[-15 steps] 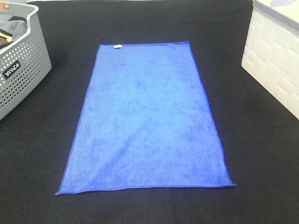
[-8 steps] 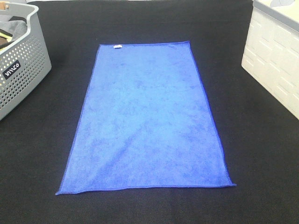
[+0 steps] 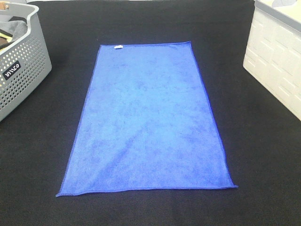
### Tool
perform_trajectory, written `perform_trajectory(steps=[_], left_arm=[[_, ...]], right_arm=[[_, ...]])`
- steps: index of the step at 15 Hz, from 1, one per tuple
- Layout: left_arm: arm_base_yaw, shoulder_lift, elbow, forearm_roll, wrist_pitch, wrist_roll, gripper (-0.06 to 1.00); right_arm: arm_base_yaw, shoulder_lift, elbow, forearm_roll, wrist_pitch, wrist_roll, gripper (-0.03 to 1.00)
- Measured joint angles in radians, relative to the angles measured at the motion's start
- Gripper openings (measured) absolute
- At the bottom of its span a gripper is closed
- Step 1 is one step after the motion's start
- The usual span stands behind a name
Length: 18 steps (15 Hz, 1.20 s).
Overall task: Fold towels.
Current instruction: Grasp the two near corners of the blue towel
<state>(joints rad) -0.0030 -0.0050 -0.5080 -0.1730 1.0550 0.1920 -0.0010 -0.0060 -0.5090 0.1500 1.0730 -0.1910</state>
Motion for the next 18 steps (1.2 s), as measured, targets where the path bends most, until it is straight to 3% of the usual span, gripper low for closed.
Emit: perform_trajectory(steps=[18], left_arm=[[0.000, 0.000, 0.000, 0.000, 0.000, 0.000, 0.73]], right_arm=[[0.000, 0.000, 0.000, 0.000, 0.000, 0.000, 0.94]])
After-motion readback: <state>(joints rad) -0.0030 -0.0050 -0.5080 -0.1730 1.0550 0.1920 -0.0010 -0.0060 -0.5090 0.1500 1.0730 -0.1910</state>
